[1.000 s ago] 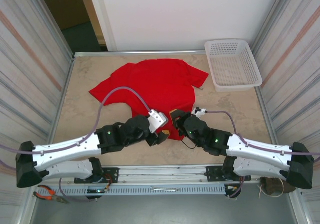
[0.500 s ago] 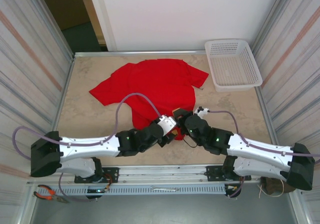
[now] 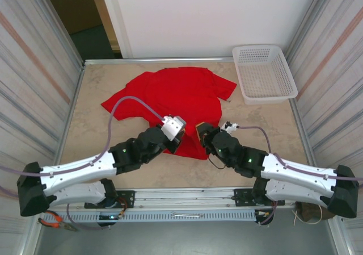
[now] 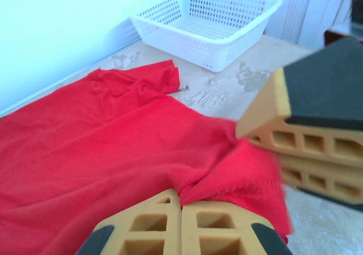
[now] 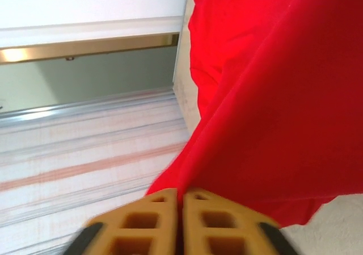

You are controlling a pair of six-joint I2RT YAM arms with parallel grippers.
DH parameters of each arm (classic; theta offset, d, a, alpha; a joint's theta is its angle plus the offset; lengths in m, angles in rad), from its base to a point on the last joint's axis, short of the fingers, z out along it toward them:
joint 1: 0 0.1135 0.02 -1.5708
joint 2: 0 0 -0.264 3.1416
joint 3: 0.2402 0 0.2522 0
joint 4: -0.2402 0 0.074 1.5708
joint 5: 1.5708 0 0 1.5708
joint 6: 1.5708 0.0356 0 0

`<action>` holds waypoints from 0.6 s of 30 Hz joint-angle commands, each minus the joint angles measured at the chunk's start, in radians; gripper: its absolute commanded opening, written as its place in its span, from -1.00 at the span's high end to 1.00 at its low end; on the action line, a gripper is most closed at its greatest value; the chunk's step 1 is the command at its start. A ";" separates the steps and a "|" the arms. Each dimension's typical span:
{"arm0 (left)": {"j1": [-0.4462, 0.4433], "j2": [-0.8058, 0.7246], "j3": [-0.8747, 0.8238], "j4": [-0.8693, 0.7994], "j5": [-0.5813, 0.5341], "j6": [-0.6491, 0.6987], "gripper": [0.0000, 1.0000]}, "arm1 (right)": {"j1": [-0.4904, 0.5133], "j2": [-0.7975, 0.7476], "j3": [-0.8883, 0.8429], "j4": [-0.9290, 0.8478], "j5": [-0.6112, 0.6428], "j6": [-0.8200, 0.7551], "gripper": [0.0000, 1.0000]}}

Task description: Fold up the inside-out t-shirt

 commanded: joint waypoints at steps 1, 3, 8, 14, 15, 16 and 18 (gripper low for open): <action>0.008 -0.030 0.074 -0.070 0.051 0.015 1.00 | -0.005 -0.056 -0.009 -0.031 0.029 -0.057 -0.05; 0.010 -0.023 0.120 -0.118 0.072 0.025 1.00 | 0.007 -0.104 -0.012 -0.062 0.038 -0.106 -0.09; 0.036 0.017 0.270 -0.283 0.122 0.030 1.00 | 0.107 -0.205 -0.070 -0.053 0.042 -0.260 0.40; 0.060 0.079 0.433 -0.430 0.146 0.051 1.00 | 0.289 -0.101 -0.061 0.089 -0.004 -0.455 0.96; 0.061 0.088 0.452 -0.446 0.150 0.056 1.00 | 0.310 -0.062 -0.046 0.105 -0.012 -0.475 1.00; 0.062 0.097 0.470 -0.457 0.154 0.059 1.00 | 0.321 -0.021 -0.034 0.117 -0.016 -0.486 1.00; 0.062 0.109 0.490 -0.474 0.163 0.066 1.00 | 0.323 0.052 -0.025 0.139 -0.003 -0.487 1.00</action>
